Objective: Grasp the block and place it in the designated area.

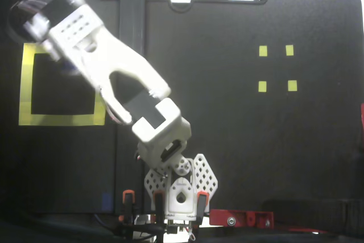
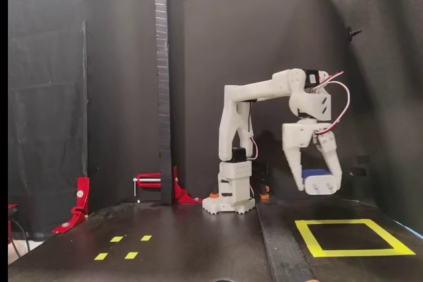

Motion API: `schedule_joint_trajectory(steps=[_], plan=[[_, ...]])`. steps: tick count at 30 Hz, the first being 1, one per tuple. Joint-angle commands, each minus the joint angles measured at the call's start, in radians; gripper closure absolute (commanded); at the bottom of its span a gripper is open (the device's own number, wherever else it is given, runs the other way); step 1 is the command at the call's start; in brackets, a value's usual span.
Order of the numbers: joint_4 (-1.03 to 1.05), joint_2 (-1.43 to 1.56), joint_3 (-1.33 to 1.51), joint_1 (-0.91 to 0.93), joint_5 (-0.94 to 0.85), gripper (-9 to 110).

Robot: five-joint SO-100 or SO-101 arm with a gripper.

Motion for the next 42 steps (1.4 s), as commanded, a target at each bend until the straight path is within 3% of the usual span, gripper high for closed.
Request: schedule_joint_trajectory(steps=[1, 16, 42], plan=[[0.003, 0.071, -0.003, -0.023, 0.018, 82], [-0.051, 0.049, 0.051, -0.034, 0.023, 82], [-0.259, -0.333, 0.067, -0.084, 0.061, 82]])
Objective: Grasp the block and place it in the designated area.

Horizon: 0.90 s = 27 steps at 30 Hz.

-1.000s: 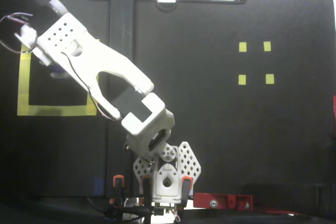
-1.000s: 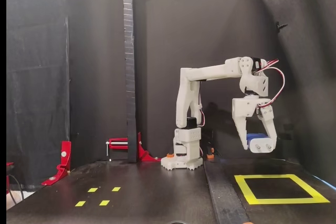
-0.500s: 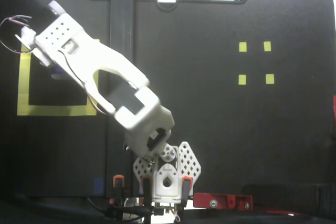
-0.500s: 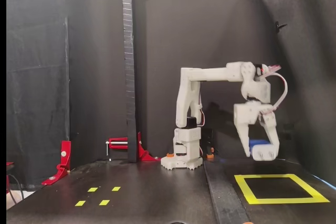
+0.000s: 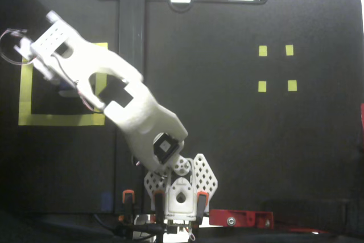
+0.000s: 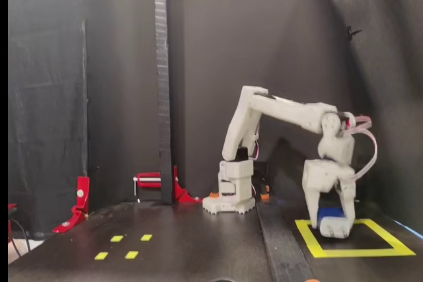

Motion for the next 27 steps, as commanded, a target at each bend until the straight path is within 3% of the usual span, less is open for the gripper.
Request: schedule_joint_trajectory(steps=[1, 21, 27], plan=[[-0.018, -0.009, -0.006, 0.0, 0.008, 82], [-0.038, -0.046, -0.009, 0.009, 0.003, 82], [-0.021, -0.037, -0.009, 0.008, -0.002, 72]])
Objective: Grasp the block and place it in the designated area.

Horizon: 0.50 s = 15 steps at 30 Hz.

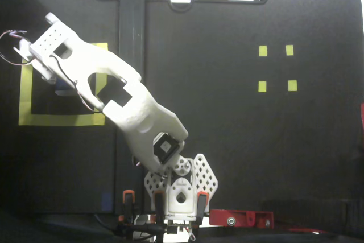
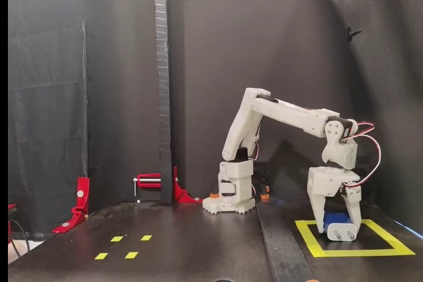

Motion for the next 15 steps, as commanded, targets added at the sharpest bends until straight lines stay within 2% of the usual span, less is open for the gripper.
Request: schedule_joint_trajectory(steps=[1, 7, 15], plan=[[0.012, 0.011, -0.003, 0.0, -0.002, 71], [0.015, 0.021, -0.003, 0.003, -0.012, 61], [0.02, 0.029, -0.003, 0.003, -0.021, 59]])
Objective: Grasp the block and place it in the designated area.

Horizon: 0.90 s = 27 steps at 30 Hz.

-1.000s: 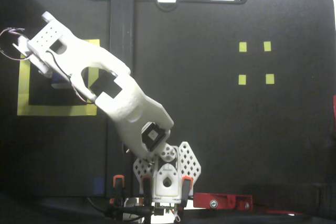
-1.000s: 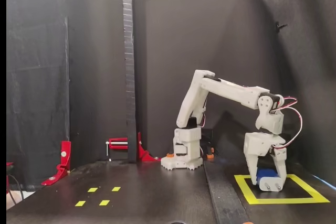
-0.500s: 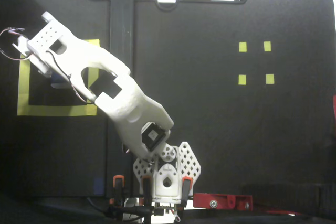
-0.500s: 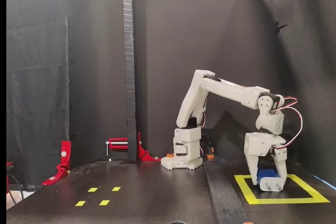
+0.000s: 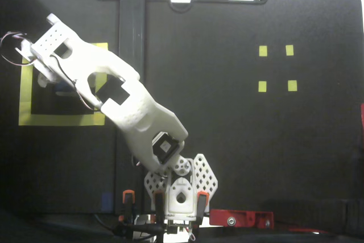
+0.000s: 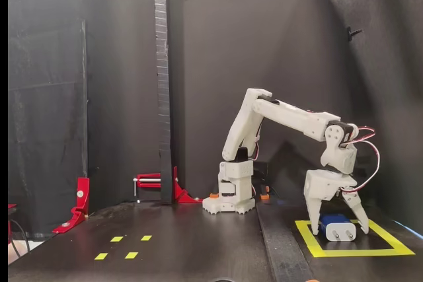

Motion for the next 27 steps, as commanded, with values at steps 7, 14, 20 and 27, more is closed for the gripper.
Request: schedule_joint_trajectory(steps=[7, 14, 20, 27], plan=[[0.009, 0.048, -0.005, 0.006, -0.009, 59], [0.049, 0.149, -0.005, 0.014, -0.011, 59], [0.12, 0.268, -0.006, 0.015, -0.014, 59], [0.193, 0.394, -0.006, 0.014, -0.021, 59]])
